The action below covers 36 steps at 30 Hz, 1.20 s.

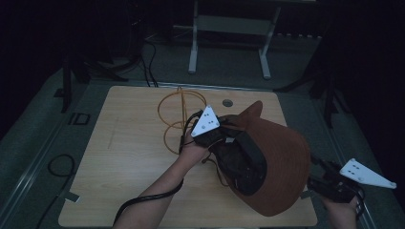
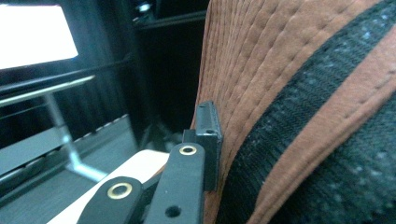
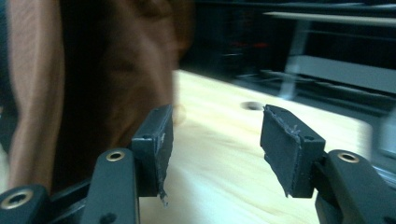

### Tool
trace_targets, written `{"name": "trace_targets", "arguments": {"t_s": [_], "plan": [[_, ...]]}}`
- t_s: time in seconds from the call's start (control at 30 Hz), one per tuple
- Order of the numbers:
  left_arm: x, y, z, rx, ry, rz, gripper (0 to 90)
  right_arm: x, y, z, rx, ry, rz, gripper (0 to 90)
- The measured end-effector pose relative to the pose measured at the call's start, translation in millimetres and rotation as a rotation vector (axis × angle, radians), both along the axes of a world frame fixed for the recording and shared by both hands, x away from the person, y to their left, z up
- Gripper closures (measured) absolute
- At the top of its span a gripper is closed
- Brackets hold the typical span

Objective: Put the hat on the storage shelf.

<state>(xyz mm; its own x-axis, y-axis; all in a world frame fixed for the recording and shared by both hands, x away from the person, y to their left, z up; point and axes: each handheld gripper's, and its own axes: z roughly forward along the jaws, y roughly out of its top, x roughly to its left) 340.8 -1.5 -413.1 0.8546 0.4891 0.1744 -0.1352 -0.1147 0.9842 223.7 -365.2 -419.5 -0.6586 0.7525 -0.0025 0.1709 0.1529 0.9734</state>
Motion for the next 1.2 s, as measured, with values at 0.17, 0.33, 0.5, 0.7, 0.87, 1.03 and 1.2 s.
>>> {"name": "trace_targets", "arguments": {"t_s": [0.17,0.33,0.5,0.7,0.87,1.03,1.2], "plan": [[-5.4,-4.9,4.8,-0.009,-0.010,-0.026,87.3,7.3,29.1,-6.5,-0.003,-0.004,0.178,34.8],[-12.3,-14.1,7.1,0.002,-0.014,-0.044,87.3,16.3,59.4,-13.4,0.024,-0.010,0.283,22.6],[-18.3,-20.0,8.9,-0.005,-0.019,-0.045,87.3,24.8,81.9,-15.7,0.033,-0.018,0.277,18.0],[-17.6,-18.0,10.0,-0.015,-0.010,-0.037,87.3,28.4,93.7,-15.7,0.005,-0.050,0.249,55.6],[-16.7,-16.4,8.4,-0.021,0.001,-0.037,87.3,27.2,92.9,-14.6,-0.013,-0.090,0.210,90.0],[-14.9,-15.0,7.9,-0.018,0.010,-0.037,87.3,26.5,90.3,-11.6,-0.020,-0.085,0.203,90.0],[-13.8,-11.6,6.4,-0.026,0.014,-0.037,87.2,24.4,84.3,-6.5,0.012,-0.095,0.187,90.0]]}}
